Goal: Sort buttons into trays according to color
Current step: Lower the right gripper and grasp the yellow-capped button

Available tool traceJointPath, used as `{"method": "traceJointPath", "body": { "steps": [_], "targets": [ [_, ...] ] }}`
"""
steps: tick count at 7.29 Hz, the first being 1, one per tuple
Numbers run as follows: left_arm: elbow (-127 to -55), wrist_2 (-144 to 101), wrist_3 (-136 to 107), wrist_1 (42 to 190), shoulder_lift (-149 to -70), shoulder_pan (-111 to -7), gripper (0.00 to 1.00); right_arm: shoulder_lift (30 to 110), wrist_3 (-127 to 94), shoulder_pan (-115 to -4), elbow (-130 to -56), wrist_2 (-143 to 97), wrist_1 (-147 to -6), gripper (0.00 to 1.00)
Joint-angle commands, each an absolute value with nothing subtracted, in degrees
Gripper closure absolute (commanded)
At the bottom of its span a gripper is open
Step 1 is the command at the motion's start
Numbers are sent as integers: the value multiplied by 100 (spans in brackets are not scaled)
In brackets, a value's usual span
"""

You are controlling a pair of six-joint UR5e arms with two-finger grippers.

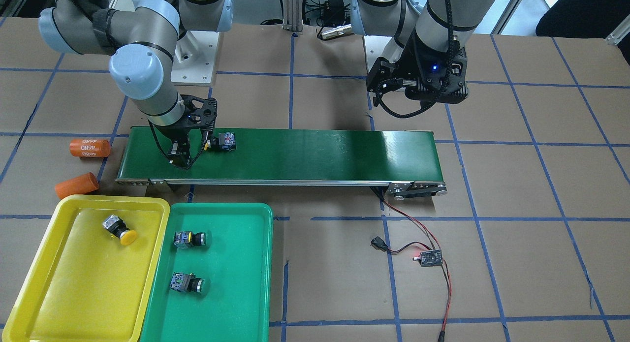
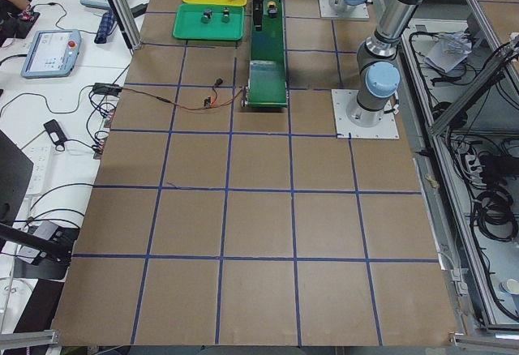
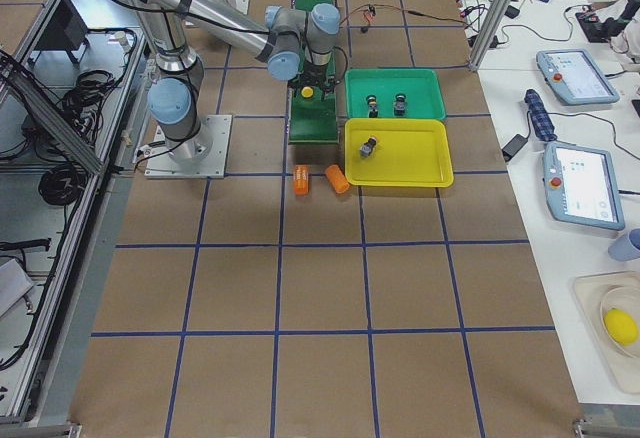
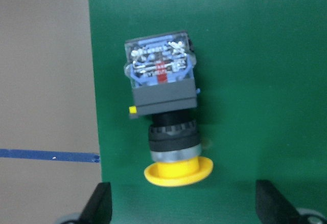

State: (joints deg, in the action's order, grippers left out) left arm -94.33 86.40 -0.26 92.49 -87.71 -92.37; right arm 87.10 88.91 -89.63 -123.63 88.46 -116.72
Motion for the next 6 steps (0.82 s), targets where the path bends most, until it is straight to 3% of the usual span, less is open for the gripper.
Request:
{"method": "traceJointPath", "body": {
  "steps": [1,6],
  "targets": [
    [-9439,8640,-26,9255,-8771,-9237,0,8719,8895,-8965,-12463,8824,-11759,0],
    [-9431,8640,-26,9246,-8780,-9237,0,8736,8868,-8974,-12463,8763,-11760,0]
  ]
}}
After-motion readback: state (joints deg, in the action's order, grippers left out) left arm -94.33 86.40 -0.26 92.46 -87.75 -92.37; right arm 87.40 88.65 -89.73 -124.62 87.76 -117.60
